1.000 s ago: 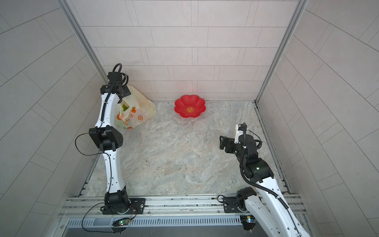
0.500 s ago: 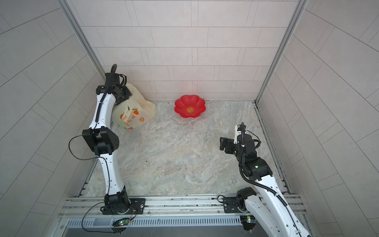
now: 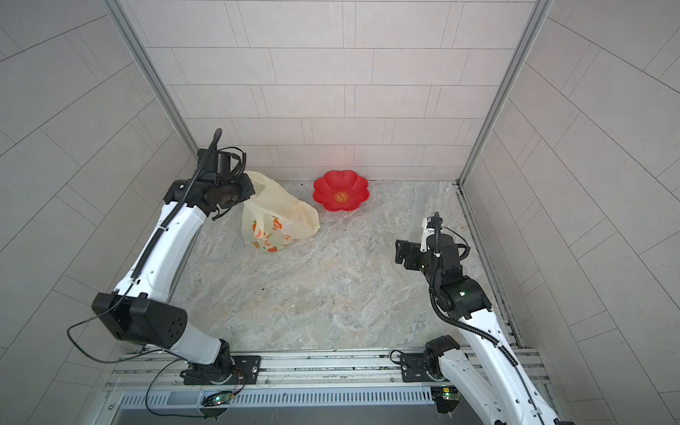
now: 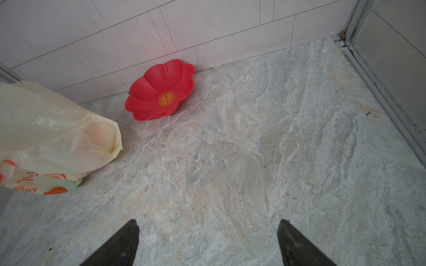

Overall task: Take fruits out of the plastic bag
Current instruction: Move the plastic bag to the center of the table, then spread open the plastic bag at the center of the table.

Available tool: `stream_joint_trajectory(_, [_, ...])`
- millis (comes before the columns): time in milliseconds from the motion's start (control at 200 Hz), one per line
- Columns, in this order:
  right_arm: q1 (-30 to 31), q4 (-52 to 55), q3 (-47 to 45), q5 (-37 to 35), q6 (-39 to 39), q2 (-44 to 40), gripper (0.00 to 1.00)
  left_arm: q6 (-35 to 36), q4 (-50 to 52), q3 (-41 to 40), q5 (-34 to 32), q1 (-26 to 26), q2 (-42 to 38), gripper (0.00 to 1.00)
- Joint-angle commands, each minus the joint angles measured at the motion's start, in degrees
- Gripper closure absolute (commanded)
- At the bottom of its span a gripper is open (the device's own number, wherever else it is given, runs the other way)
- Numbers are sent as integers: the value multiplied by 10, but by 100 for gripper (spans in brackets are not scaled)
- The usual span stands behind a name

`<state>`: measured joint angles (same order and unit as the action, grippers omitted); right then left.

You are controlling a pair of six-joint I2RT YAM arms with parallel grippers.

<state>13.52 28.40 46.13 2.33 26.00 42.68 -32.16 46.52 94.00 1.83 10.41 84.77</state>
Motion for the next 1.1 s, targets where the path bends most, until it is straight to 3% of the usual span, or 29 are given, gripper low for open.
stream_joint_trajectory(0, [3,9,19,-4,-7,4,6,-16,-37,-55,6,71,-57,100])
stream_joint_trajectory(245, [9,20,53,22,7,29,6,-34,-28,-112,-49,259,-122,98])
stream_joint_trajectory(295, [17,21,57,22,9,32,6,-37,-41,-121,-43,279,-124,93])
stream_joint_trajectory(345, [27,22,59,18,10,34,6,-33,-45,-121,-35,293,-120,80])
stream_joint_trajectory(570, [116,41,87,-28,12,41,7,22,-4,-96,-56,298,-133,28])
stream_joint_trajectory(715, [234,50,125,-87,31,54,7,44,8,-120,-113,298,-205,9])
stream_joint_trajectory(811, [336,48,161,-154,34,83,7,67,2,-145,-149,298,-259,1])
stream_joint_trajectory(901, [423,44,202,-212,26,131,6,80,10,-155,-192,297,-301,0])
stream_joint_trajectory(1096, [493,49,300,-236,23,260,6,65,47,-183,-368,290,-361,0])
